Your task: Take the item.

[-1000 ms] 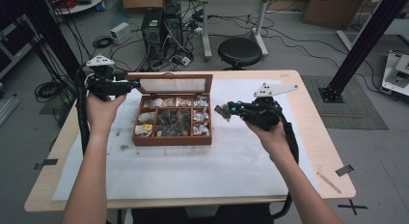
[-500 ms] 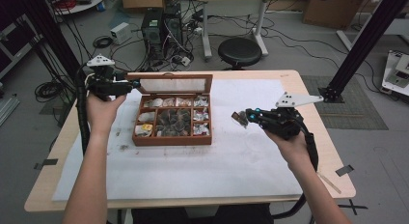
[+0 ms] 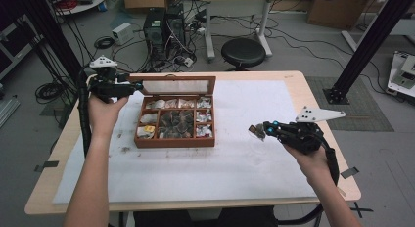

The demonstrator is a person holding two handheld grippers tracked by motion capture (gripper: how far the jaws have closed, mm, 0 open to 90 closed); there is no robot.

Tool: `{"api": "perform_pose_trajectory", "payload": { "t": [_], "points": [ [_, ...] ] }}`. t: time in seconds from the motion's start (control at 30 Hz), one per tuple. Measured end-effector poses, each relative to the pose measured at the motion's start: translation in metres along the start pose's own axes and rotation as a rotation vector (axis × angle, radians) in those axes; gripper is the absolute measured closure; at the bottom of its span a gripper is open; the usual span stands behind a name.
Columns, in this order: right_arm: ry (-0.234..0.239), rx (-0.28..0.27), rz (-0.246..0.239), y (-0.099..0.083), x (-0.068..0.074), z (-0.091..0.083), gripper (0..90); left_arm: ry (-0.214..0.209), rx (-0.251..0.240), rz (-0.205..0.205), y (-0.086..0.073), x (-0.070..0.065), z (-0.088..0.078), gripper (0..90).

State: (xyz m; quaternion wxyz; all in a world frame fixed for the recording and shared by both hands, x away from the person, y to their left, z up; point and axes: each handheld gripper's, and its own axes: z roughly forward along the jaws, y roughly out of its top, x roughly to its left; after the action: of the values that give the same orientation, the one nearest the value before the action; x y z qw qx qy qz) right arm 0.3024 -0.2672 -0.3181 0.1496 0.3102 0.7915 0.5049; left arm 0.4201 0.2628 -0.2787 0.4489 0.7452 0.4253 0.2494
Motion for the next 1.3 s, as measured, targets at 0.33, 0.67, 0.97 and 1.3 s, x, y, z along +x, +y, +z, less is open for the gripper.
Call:
{"api": "perform_pose_trajectory", "payload": {
  "t": [0.33, 0.67, 0.97, 1.3],
  "points": [
    [0.010, 0.014, 0.019, -0.018, -0.002, 0.002, 90.0, 0.000, 0.000, -0.001, 0.000, 0.000, 0.000, 39.9],
    [0.012, 0.035, 0.027, -0.028, -0.003, 0.007, 90.0, -0.001, -0.001, 0.000, 0.000, 0.000, 0.000, 39.9],
    [0.016, 0.060, 0.041, -0.035, -0.004, 0.009, 90.0, -0.001, 0.001, 0.001, 0.000, 0.000, 0.000, 39.9],
    [0.013, 0.099, 0.033, -0.038, -0.003, 0.015, 90.0, -0.006, -0.005, -0.005, -0.001, 0.001, 0.000, 39.7]
  ]
}}
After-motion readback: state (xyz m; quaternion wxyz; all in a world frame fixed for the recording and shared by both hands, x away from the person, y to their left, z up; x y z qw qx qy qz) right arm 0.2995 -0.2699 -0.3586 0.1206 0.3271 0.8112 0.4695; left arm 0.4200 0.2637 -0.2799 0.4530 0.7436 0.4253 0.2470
